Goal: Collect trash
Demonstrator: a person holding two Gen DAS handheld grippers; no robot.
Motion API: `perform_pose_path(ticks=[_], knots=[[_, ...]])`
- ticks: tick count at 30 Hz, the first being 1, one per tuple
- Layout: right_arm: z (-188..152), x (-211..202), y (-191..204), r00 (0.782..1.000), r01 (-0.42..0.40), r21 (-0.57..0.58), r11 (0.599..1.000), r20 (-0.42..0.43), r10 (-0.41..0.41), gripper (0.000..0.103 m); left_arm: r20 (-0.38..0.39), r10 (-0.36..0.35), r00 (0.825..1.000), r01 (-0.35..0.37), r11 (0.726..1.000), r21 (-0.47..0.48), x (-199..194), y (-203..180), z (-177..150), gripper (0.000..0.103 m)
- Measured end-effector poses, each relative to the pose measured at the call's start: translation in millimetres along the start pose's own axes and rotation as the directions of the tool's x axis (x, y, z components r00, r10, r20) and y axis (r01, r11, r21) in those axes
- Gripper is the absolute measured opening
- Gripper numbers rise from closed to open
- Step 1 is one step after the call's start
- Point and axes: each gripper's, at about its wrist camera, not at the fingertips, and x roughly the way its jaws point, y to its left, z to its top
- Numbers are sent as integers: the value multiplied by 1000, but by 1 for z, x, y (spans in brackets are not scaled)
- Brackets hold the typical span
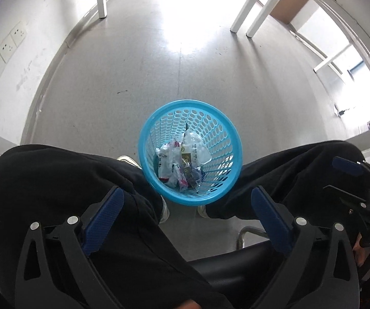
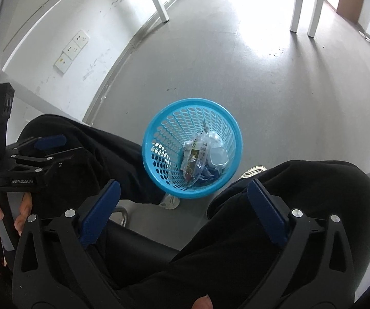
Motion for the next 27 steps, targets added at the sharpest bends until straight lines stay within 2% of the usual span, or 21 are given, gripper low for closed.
perform_pose_path(ticks=[3, 12, 27], knots=[[1, -1, -2, 1000, -10, 6, 1000, 1, 10, 94, -3, 17, 1000, -17, 1000, 11, -2, 0, 1, 97], [0, 5, -4, 999, -34, 24, 999, -9, 34, 94, 6, -17, 1000, 17, 1000, 17, -3, 3, 1, 97], [0, 11, -7, 998, -64, 50, 997, -22, 65, 95, -23, -17, 1000, 17, 1000, 9, 2, 2, 3, 97]])
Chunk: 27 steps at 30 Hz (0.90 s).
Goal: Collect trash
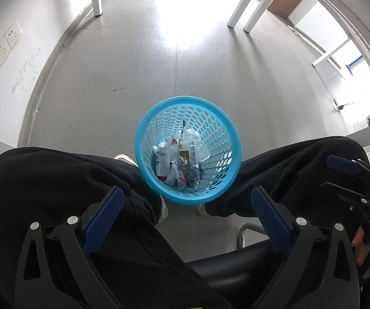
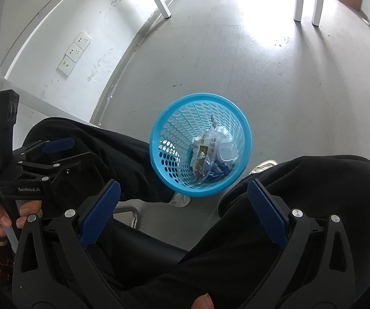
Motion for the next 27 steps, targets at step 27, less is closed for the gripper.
perform_pose_path(ticks=[27], knots=[[1, 5, -2, 1000, -18, 14, 1000, -6, 18, 95, -10, -6, 1000, 6, 1000, 0, 2, -2, 1, 97]])
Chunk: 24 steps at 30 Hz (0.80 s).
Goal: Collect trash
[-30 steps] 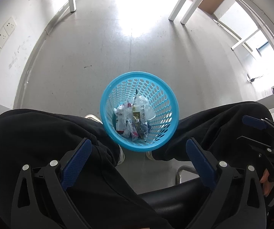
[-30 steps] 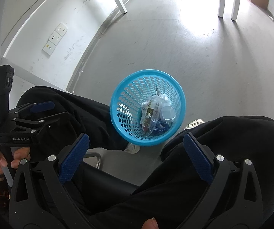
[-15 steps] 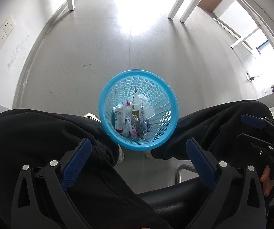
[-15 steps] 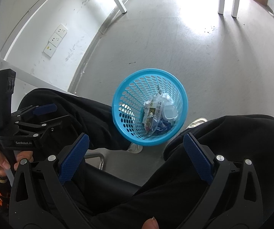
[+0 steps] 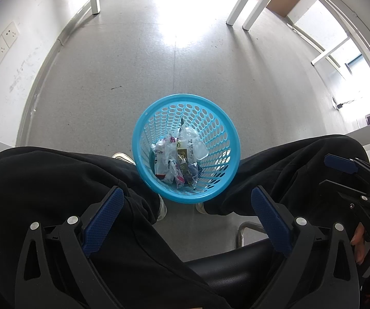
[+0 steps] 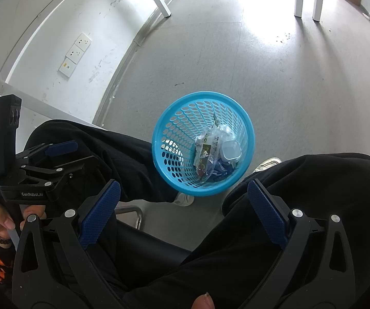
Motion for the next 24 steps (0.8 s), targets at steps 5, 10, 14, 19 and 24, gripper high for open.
perform_pose_path(ticks=[5, 10, 14, 19, 24], knots=[[0, 0, -1, 1000, 0, 0, 1000, 0, 0, 95, -1, 2, 1000, -2, 1000, 2, 0, 0, 0, 97], [1, -1, -1, 1000, 0, 1, 1000, -1, 0, 95, -1, 1, 1000, -1, 1000, 1, 0, 0, 0, 97], [-1, 1, 0, 1000, -2, 4, 1000, -2, 2, 95, -1, 1, 1000, -1, 1000, 2, 0, 0, 0, 97], [-2, 2, 2, 1000, -5, 7, 1000, -2, 5, 95, -1, 0, 1000, 0, 1000, 2, 1, -1, 0, 97], [-3, 2, 1, 1000, -5, 8, 1000, -2, 5, 95, -2, 0, 1000, 0, 1000, 2, 0, 0, 0, 97]])
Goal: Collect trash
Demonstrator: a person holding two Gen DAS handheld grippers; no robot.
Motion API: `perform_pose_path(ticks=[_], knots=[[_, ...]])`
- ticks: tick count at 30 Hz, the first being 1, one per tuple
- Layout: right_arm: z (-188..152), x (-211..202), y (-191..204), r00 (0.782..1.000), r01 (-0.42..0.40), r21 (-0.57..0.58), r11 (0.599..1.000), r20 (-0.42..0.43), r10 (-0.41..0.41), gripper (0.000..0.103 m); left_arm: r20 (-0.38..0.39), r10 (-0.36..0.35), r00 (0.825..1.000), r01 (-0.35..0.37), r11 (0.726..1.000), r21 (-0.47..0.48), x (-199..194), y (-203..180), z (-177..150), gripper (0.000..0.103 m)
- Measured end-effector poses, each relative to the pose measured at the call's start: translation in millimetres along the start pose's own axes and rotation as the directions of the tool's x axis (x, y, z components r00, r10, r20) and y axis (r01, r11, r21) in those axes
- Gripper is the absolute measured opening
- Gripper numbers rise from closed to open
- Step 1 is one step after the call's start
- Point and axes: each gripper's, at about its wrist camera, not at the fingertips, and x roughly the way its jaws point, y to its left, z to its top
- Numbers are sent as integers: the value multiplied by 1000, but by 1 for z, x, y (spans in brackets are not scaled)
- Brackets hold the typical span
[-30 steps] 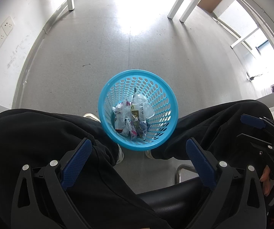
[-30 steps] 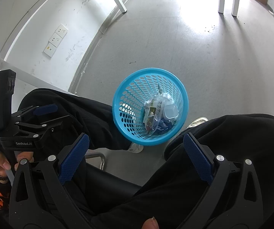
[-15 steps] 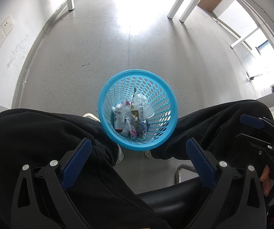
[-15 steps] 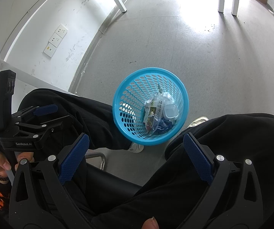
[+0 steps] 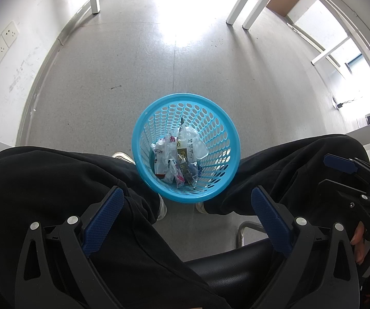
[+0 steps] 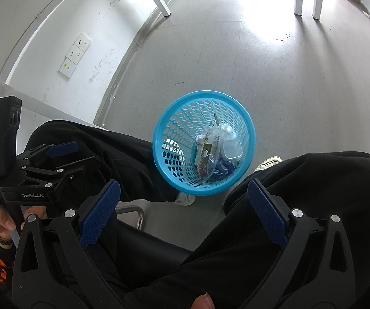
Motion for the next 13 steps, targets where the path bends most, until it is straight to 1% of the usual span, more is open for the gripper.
perform_pose_path(ticks=[13], knots=[[-1, 0, 0, 1000, -1, 1, 1000, -2, 1, 95, -11, -10, 1000, 10, 1000, 1, 4, -2, -3, 97]])
